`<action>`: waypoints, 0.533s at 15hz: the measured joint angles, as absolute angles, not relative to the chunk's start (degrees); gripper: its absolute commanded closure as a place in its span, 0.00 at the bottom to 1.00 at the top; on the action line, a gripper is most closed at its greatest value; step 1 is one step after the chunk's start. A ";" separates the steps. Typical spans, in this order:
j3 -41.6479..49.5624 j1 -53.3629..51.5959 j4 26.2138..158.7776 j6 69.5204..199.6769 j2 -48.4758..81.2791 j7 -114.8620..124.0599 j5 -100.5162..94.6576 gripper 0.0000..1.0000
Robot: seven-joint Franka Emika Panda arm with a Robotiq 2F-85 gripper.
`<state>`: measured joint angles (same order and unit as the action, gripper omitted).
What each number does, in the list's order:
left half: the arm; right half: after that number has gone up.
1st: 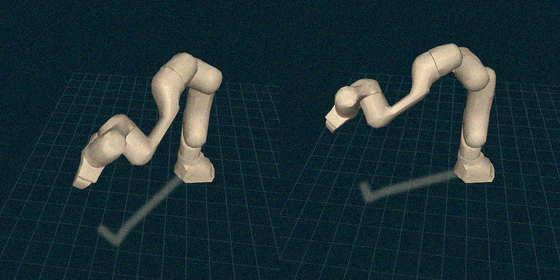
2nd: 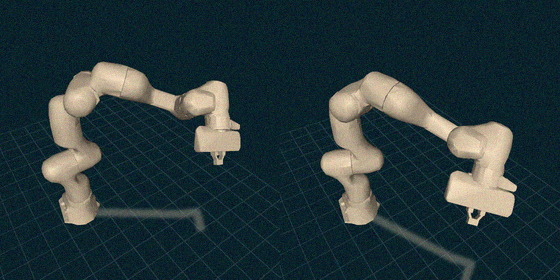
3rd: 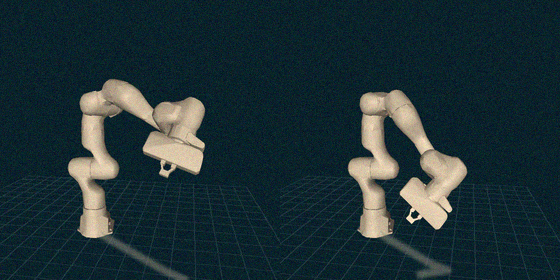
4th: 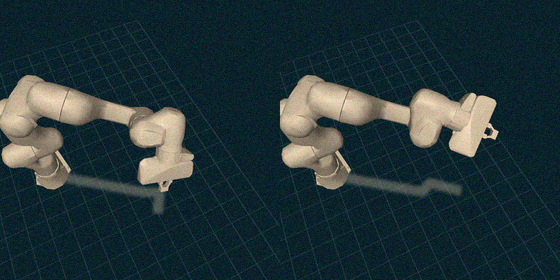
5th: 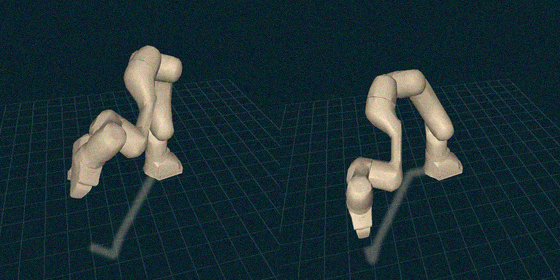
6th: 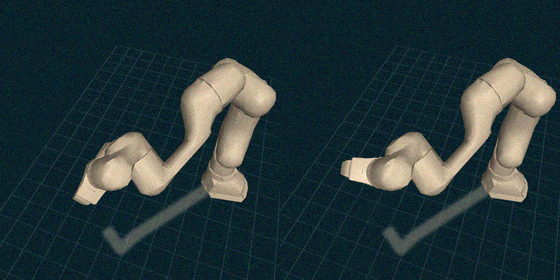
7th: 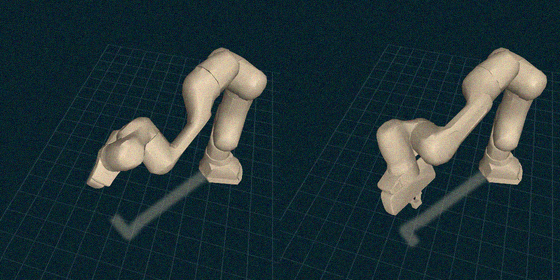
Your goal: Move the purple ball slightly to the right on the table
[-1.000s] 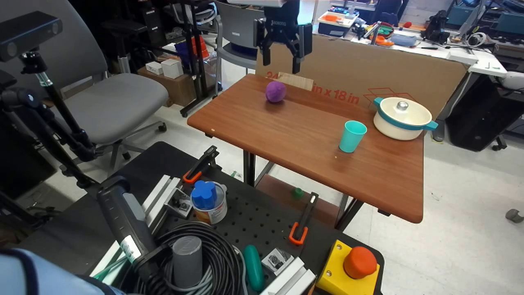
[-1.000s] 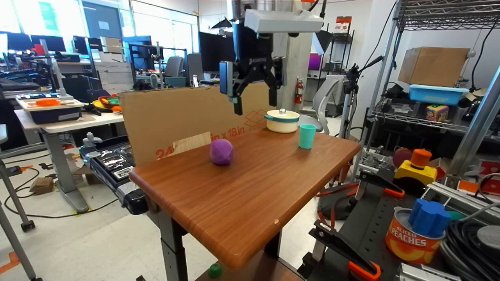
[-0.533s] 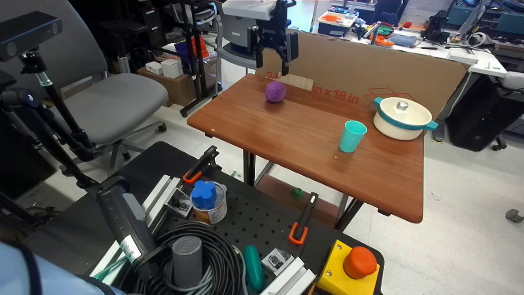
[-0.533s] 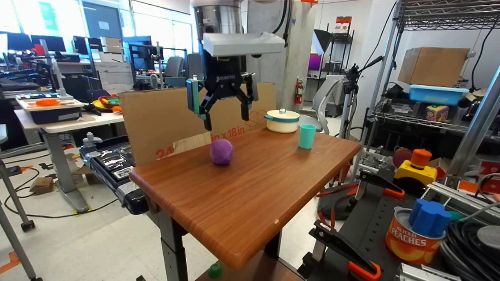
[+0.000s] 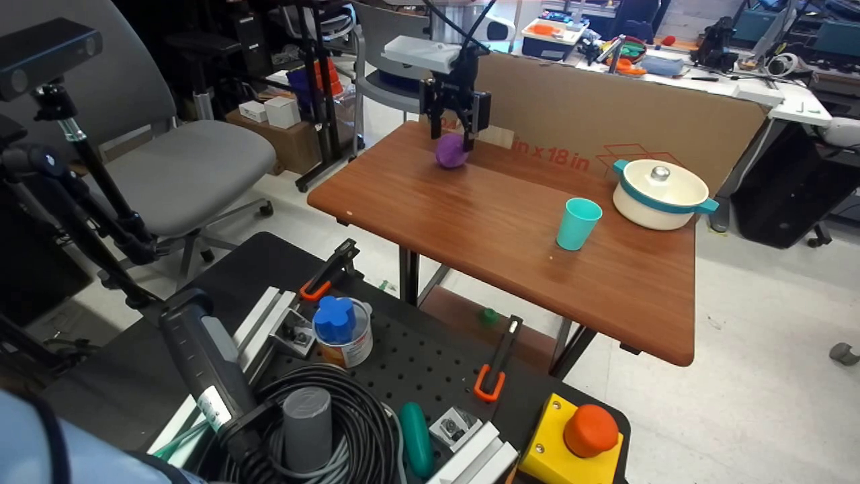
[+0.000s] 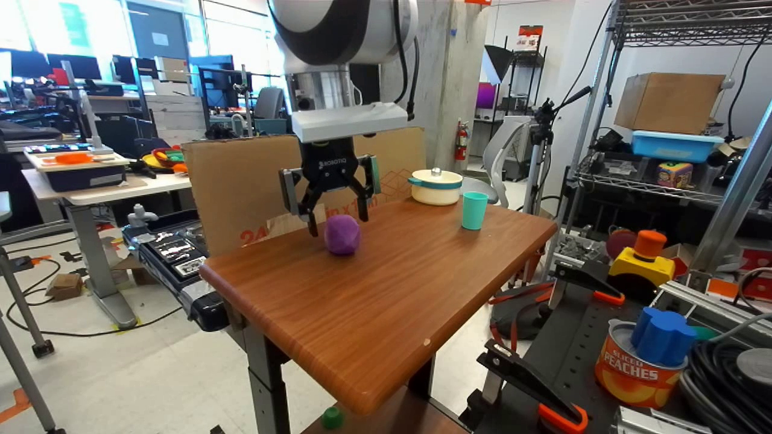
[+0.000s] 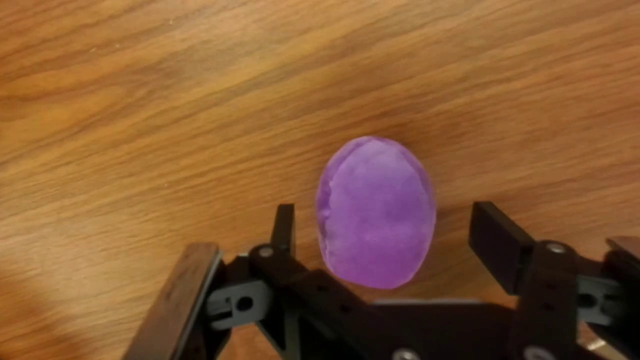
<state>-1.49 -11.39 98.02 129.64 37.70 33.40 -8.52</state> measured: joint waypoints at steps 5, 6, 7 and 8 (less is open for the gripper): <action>-1.12 -12.62 92.43 125.22 42.15 33.43 -5.93 0.81; -0.99 -12.79 91.89 124.90 42.01 33.43 -5.92 0.86; -0.85 -12.93 91.66 124.82 41.49 33.43 -5.92 0.92; -0.80 -12.96 91.78 124.73 40.47 33.42 -5.89 0.96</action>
<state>-0.80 -12.96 91.78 124.73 40.47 33.42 -5.89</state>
